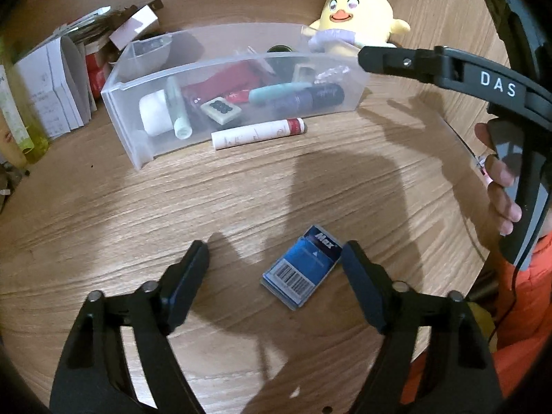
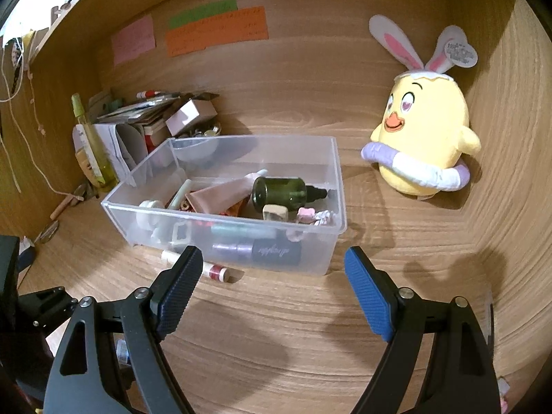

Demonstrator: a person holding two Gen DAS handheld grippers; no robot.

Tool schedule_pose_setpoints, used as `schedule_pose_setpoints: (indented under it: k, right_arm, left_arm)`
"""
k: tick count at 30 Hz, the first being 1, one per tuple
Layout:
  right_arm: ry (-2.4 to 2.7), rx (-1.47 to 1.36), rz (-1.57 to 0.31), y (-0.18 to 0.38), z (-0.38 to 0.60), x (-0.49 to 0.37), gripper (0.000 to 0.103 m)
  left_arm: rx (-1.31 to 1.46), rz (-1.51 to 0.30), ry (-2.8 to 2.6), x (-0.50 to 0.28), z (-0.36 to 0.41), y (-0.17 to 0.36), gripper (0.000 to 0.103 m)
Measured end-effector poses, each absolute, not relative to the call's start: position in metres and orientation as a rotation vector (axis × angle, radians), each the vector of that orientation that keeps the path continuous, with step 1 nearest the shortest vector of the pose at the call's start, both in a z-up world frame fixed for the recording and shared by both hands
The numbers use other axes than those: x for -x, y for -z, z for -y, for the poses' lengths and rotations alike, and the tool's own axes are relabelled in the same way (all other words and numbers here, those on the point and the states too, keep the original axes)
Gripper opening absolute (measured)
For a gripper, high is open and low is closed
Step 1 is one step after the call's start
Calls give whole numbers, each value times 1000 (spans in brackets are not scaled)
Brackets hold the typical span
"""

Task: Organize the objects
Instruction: 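Move the left gripper to the blue Max staple box while the right gripper approaches the white-red lip tube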

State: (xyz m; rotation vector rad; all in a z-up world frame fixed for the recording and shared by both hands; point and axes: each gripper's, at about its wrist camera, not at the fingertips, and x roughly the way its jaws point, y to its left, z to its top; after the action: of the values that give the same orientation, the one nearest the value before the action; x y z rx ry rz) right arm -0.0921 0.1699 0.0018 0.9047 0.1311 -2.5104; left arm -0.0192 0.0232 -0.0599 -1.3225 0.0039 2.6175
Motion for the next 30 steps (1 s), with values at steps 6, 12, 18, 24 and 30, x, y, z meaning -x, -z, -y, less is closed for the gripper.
schedule_pose_setpoints:
  k: [6,12,18,24,30]
  right_arm:
    - [2462,-948,-117,11,-161,93,82]
    - [2367,-1034,-143,38,-139,92,82]
    - [2314,-1041,-208,46,-117,91,74]
    - [2286,-1014,-309,46,-93,90,61]
    - [2272,-1016,-365,48,-76,94,61]
  left_arm:
    - [1281,26,-2641,17,-18,58,45]
    - [1269,87,-2653,21,-4,58,27]
    - [1284,174,-2684,28,18,57,27]
    - [1301,253,-2702,38,36,56,27]
    - [1296,332,-2686,35,43,57,27]
